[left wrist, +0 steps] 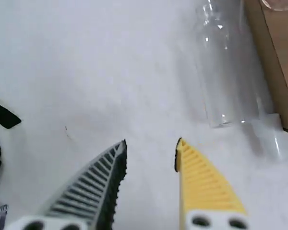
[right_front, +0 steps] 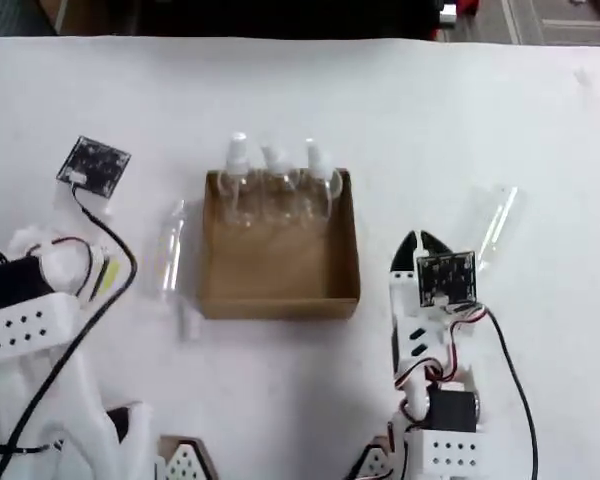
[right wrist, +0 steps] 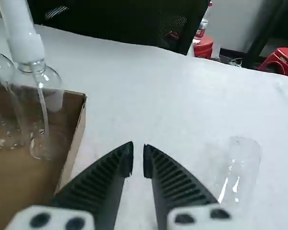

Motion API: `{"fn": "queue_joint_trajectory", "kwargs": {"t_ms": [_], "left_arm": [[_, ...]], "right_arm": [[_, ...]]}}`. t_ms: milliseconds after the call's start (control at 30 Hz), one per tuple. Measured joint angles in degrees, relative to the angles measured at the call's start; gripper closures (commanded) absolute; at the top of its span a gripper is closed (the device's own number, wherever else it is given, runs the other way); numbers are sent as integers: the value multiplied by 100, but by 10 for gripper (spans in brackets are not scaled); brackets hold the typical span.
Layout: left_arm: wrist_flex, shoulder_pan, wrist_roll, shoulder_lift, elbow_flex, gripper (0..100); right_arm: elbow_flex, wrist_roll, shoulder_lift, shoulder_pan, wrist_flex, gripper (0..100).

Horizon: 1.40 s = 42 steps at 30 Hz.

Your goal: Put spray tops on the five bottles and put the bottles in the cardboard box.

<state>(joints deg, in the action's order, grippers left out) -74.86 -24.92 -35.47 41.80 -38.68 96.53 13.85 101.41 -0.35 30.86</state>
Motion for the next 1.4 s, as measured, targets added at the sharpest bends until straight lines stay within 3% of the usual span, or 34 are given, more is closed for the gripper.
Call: {"fn": "queue_joint_trajectory", "kwargs": {"t_ms": [133,267,600,867,1100,1400], "left_arm": [[-264,79,62,-563,369,837],[-475,132,835,-1943,1371,803],[-2136,993,2268,-6822,6110,790],[-2532,1204,2611,-8958,9398,790],[-2611,1301,2620,-10233,10629,789],[-2673,1670,2611,-10400,10760,789]], "right_arm": [[0,9,0,0,18,978],[0,9,0,0,35,977],[0,9,0,0,35,975],[0,9,0,-35,35,975],[0,9,0,-35,35,975],[0,9,0,-35,35,975]]}}
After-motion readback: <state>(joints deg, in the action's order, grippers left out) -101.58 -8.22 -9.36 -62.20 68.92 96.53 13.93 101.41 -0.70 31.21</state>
